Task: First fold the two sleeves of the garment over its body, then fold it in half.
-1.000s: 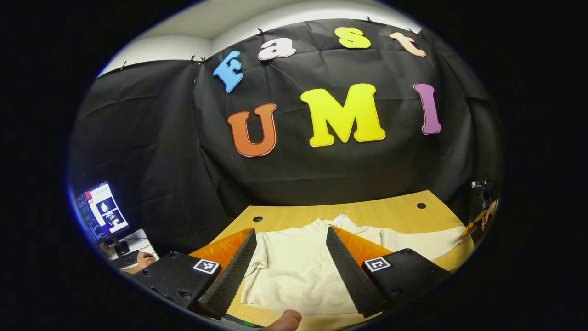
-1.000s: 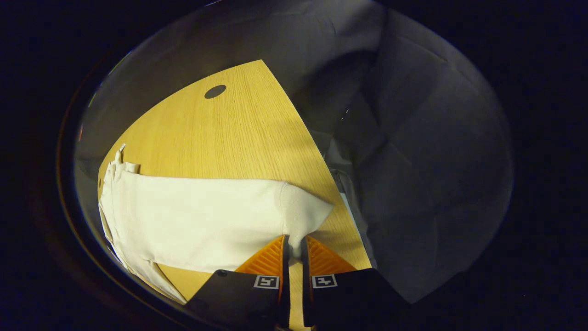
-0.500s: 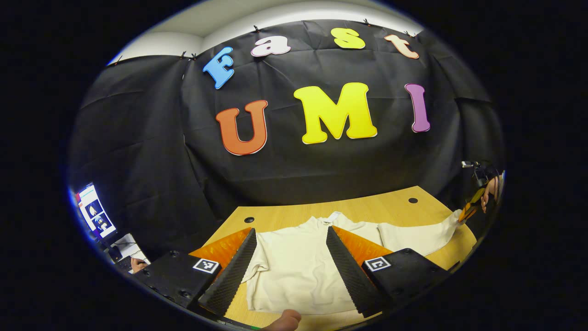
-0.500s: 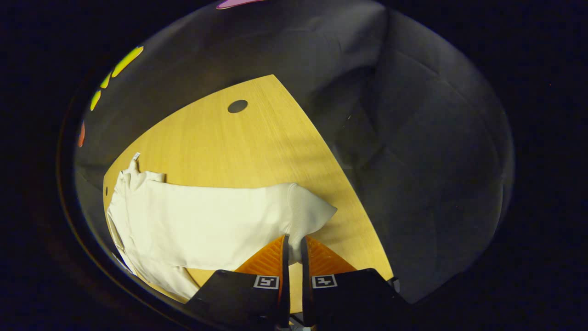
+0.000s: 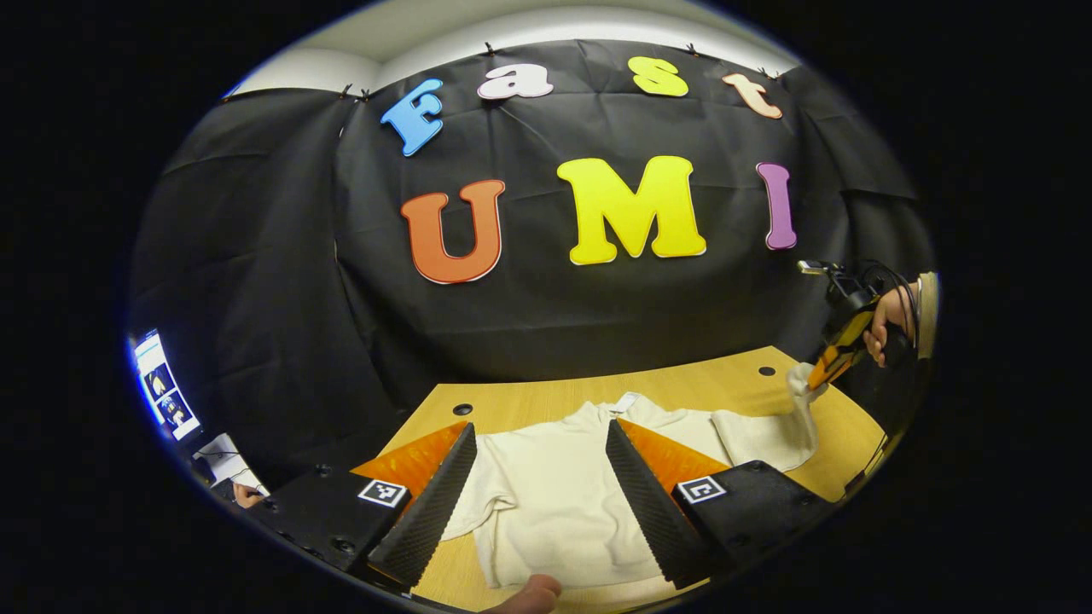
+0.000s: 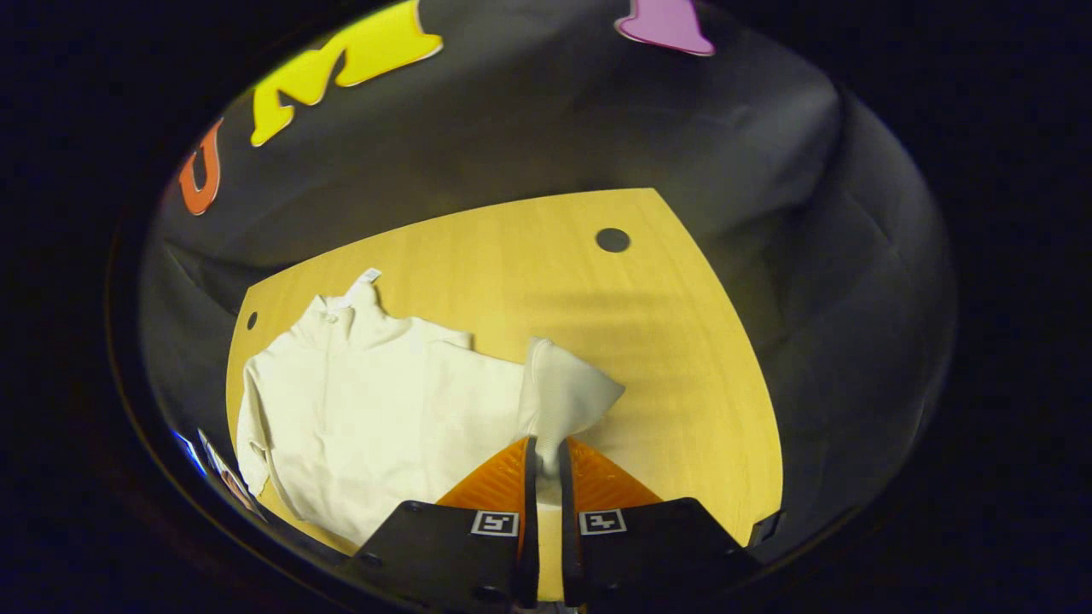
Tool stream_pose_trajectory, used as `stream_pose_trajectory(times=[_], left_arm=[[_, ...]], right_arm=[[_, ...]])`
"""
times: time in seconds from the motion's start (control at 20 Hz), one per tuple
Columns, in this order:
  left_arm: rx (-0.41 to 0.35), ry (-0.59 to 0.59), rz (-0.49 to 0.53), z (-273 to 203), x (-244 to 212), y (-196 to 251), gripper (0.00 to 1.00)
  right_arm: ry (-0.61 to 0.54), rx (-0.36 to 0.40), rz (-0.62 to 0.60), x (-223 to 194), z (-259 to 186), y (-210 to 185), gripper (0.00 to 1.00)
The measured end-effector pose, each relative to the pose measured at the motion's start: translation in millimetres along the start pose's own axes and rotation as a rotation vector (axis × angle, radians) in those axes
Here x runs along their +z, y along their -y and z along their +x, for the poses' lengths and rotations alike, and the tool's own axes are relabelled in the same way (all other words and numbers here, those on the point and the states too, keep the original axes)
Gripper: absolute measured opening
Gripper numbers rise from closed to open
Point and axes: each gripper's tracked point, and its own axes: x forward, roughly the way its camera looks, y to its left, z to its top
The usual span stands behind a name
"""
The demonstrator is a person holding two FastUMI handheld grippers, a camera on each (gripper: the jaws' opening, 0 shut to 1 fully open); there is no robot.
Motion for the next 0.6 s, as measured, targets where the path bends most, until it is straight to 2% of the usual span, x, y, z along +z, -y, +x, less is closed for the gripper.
stream_pose_trajectory(times=[0.2,0.35,0.6], left_arm=[[0.006,-0.010,-0.013,5.4,-14.1,-26.8,0.99],[0.023,-0.019,-0.019,6.9,-26.3,-48.0,0.99],[0.061,-0.033,-0.031,9.6,-39.6,-80.8,0.99]], right_arm=[[-0.010,0.078,-0.088,1.3,-7.1,-88.5,0.11],[-0.013,0.107,-0.165,1.5,-4.9,-146.1,0.11],[-0.046,0.173,-0.261,-17.2,6.8,-242.5,0.11]])
